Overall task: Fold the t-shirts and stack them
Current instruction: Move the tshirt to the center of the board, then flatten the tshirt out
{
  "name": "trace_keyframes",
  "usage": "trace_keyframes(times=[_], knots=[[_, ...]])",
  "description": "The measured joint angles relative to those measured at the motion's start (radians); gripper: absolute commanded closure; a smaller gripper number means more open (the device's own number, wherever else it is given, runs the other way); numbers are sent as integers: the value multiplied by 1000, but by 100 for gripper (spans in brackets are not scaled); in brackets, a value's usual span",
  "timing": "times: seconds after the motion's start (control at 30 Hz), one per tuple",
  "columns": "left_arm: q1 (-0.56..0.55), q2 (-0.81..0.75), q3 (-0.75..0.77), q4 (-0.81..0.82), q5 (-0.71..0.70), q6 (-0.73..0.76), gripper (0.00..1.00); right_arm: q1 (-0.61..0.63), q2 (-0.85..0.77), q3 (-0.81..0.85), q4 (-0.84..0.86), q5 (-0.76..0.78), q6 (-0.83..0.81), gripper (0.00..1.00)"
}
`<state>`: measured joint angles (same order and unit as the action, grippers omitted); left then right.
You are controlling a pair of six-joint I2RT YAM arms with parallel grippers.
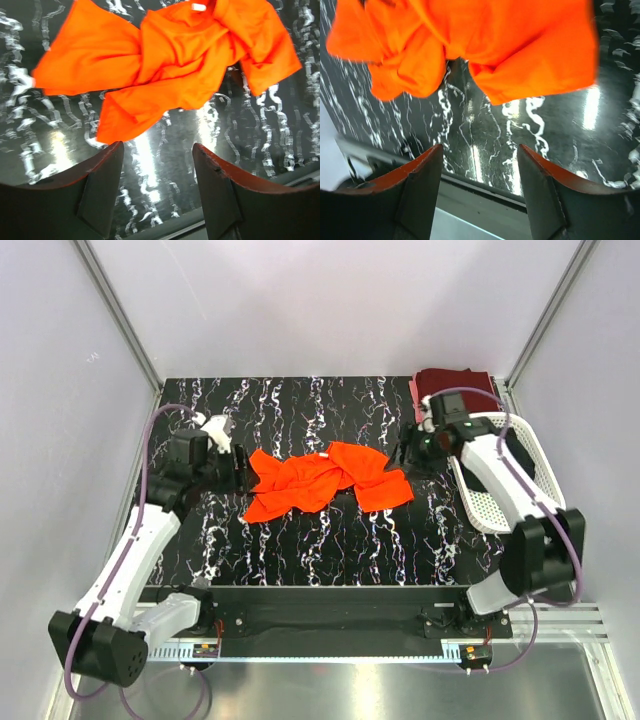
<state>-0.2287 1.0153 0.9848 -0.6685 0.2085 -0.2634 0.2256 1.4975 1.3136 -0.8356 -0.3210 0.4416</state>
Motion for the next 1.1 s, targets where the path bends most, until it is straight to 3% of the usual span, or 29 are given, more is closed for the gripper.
trace_keyframes(times=[0.27, 0.47, 0.6, 0.8, 1.1], knots=[[-24, 252, 2, 150, 80, -162, 38, 151, 209, 108, 116, -100, -151, 20], [-39, 548, 20, 305, 97, -255, 39, 164, 439, 278, 165, -94, -214, 25], [-41, 697, 124, 323, 63, -256, 40, 165, 549, 348, 169, -91, -235, 41], [-41, 814, 305, 332, 8, -208, 44, 173, 657, 455, 150, -84, -245, 41], [-37, 900, 343, 307, 20, -199, 47, 189, 744, 586, 136, -61, -235, 38]])
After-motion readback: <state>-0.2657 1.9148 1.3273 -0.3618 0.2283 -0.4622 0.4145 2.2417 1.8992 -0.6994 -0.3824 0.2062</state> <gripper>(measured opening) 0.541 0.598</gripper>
